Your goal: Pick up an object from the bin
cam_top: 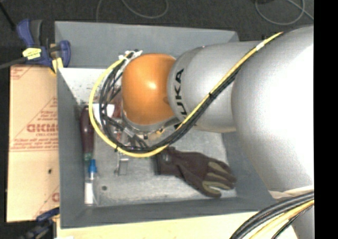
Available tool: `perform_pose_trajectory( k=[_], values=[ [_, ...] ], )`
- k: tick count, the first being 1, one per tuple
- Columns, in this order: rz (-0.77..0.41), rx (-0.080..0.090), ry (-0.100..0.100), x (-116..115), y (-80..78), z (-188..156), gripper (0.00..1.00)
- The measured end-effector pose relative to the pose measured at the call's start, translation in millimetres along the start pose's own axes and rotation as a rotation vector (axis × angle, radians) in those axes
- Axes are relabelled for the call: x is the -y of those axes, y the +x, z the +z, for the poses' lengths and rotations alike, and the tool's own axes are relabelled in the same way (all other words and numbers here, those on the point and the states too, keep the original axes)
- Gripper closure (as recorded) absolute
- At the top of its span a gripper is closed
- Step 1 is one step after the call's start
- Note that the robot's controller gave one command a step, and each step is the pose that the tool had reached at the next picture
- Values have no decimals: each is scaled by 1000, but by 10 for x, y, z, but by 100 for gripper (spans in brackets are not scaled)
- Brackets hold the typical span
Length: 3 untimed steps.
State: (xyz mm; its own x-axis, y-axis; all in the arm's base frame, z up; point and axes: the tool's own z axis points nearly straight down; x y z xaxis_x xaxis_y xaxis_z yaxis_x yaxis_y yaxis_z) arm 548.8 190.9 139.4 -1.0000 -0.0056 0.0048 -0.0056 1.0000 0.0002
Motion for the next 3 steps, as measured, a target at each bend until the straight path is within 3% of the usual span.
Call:
perform_pose_trajectory(
  k=[1, 2, 3],
  values=[
    [5, 7, -1, 11, -16, -49, 0],
    [-254, 16, -2, -258, -194, 354, 0],
    [-351, 9, -2, 308, -837, 66, 0]
  ],
)
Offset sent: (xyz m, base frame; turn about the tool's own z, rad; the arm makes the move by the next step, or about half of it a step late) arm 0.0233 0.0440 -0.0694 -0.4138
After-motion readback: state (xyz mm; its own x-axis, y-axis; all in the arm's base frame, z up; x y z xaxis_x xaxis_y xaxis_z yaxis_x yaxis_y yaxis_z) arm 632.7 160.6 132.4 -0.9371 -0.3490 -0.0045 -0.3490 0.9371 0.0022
